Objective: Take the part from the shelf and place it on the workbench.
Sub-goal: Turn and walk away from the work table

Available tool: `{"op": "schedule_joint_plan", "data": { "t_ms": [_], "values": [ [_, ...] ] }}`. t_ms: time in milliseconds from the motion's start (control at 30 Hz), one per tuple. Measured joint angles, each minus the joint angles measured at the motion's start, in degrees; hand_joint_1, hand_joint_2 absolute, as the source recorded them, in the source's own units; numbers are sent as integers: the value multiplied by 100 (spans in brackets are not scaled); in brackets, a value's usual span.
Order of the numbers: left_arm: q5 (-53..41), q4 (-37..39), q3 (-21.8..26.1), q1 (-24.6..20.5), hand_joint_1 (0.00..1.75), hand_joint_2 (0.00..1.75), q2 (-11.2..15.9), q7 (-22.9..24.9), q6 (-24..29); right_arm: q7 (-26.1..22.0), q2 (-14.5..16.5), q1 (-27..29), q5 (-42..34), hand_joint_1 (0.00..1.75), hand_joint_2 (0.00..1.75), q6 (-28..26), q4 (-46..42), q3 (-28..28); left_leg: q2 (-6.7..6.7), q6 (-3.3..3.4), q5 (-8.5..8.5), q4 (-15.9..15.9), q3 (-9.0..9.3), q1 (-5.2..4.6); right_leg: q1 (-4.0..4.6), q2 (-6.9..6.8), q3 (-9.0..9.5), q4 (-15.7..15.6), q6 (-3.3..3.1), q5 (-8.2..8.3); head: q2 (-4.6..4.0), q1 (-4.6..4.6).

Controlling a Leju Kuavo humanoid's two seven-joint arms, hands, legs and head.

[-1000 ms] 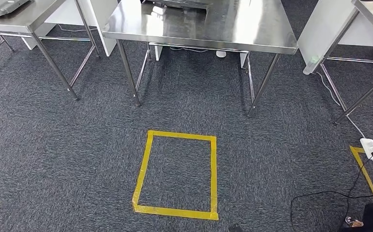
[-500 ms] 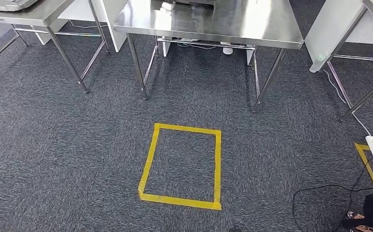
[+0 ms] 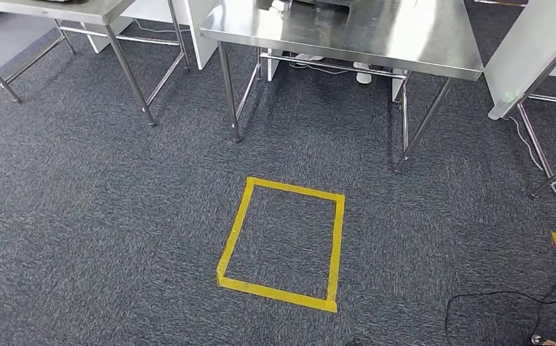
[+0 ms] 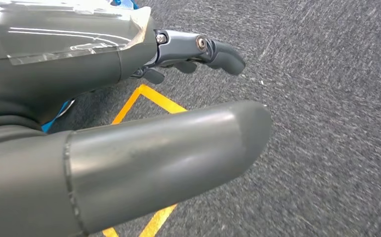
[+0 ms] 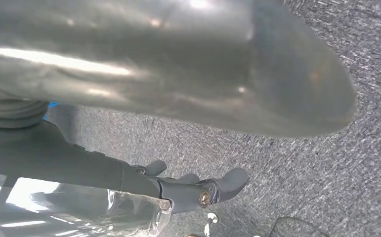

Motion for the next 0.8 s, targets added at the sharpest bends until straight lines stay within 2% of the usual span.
{"op": "schedule_joint_plan", "data": {
  "t_ms": [67, 133, 167, 233, 267, 300, 333, 400, 433, 467, 500, 533, 567, 600, 633, 667, 700, 733, 767, 800],
  "values": [
    [10, 0, 1, 7, 0, 0, 2, 1, 6, -1, 1, -17, 32, 0, 0, 0, 0, -8, -50, 80, 33, -21, -23, -24, 2, -24, -5, -5, 64, 10, 0, 2],
    [19, 0, 2, 6, 0, 0, -1, 0, 14, 1, 2, -35, 74, 0, 0, 0, 0, -10, -109, 191, 100, -71, -43, -28, -17, 108, -98, 188, 94, -126, 0, 2],
    [23, 0, 2, 0, 0, 0, -3, -1, 17, 4, 4, -39, 88, 0, 0, 0, 0, -11, -148, 243, 135, -92, -62, -21, -29, 214, -224, 453, 83, -281, 0, 8],
    [27, 0, 2, -10, 0, 0, -6, -12, 21, 15, 8, -34, 102, 0, 0, 0, 0, -14, -240, 295, 182, -95, -128, -30, -37, 371, -559, 1199, 45, -628, 0, 14],
    [27, 0, 2, -9, 0, 0, -8, -19, 21, 21, 7, -30, 104, 0, 0, 0, 0, -16, -294, 302, 202, -93, -156, -35, -37, 400, -685, 1495, 49, -732, 0, 15],
    [29, 0, 2, -2, 0, 0, -10, -33, 29, 27, 4, -25, 107, 0, 0, 0, 0, -19, -352, 299, 222, -91, -178, -40, -35, 415, -712, 1593, 77, -743, 0, 14],
    [45, 0, 2, 5, 0, 0, -11, -58, 52, 31, 2, -22, 109, 0, 0, 0, 0, -21, -414, 288, 241, -90, -192, -43, -34, 432, -623, 1462, 120, -665, 0, 15],
    [114, 0, 6, 11, 0, 0, -24, -135, 135, 33, -3, -18, 118, 0, 0, 0, 0, -25, -537, 253, 278, -89, -207, -43, -46, 561, -188, 670, 192, -369, 0, 16],
    [160, 0, 11, 7, 0, 0, -32, -174, 182, 31, -5, -19, 126, 0, 0, 1, 0, -27, -593, 228, 294, -86, -212, -53, -39, 641, 1, 289, 188, -253, 0, 16],
    [195, -1, 18, 2, 0, 0, -38, -200, 221, 29, -6, -19, 137, 0, 0, 4, 0, -31, -636, 201, 308, -84, -221, -64, -34, 700, 118, 35, 160, -184, 0, 13],
    [217, -1, 25, -1, 0, 0, -40, -212, 250, 27, -5, -18, 149, 0, 0, 10, 0, -33, -673, 173, 323, -86, -229, -73, -21, 724, 156, -74, 119, -162, 0, 11],
    [231, -1, 37, -1, 0, 0, -40, -217, 276, 26, -2, -18, 159, 0, 0, 24, 0, -34, -708, 140, 340, -95, -238, -78, 2, 686, 148, -81, 77, -151, 0, 8],
    [240, -2, 50, 4, 0, 0, -39, -215, 298, 26, 1, -20, 164, 0, 0, 44, 0, -36, -737, 108, 357, -102, -250, -71, -22, 639, 147, -91, 31, -128, 0, 7],
    [253, -2, 62, 11, 0, 0, -38, -209, 321, 27, 1, -27, 170, 0, 0, 73, 0, -37, -711, 81, 336, -74, -275, -66, -43, 588, 155, -103, -13, -103, 0, 6],
    [274, -1, 76, 14, 0, 0, -38, -202, 349, 27, 0, -34, 192, 0, 0, 116, 0, -40, -628, 59, 244, 37, -337, -60, -68, 534, 159, -115, -73, -75, 0, 1],
    [301, -2, 87, 12, 0, 0, -37, -193, 373, 28, 0, -38, 231, 0, 0, 167, 0, -49, -515, 42, 81, 266, -445, -55, -94, 473, 157, -127, -124, -49, 0, -4],
    [327, -2, 97, 7, 0, 0, -37, -188, 395, 31, 1, -35, 283, 0, 0, 220, 0, -63, -389, 27, -140, 607, -600, -50, -85, 412, 153, -126, -154, -38, 0, -9],
    [346, -1, 111, 1, 0, 0, -38, -185, 409, 34, 4, -24, 337, 0, 0, 265, 0, -86, -311, 6, -358, 1014, -779, -43, -75, 346, 143, -123, -175, -33, 0, -12],
    [360, -1, 129, 0, 0, 0, -39, -184, 414, 38, 6, -15, 374, 0, 0, 296, 0, -112, -278, -17, -502, 1364, -929, -34, -67, 273, 135, -122, -174, -34, 0, -11],
    [373, -1, 146, 2, 0, 0, -39, -183, 414, 42, 8, -10, 393, 0, 0, 316, 0, -139, -258, -35, -546, 1558, -1005, -22, -63, 201, 132, -120, -172, -35, 0, -10]
  ]
}}
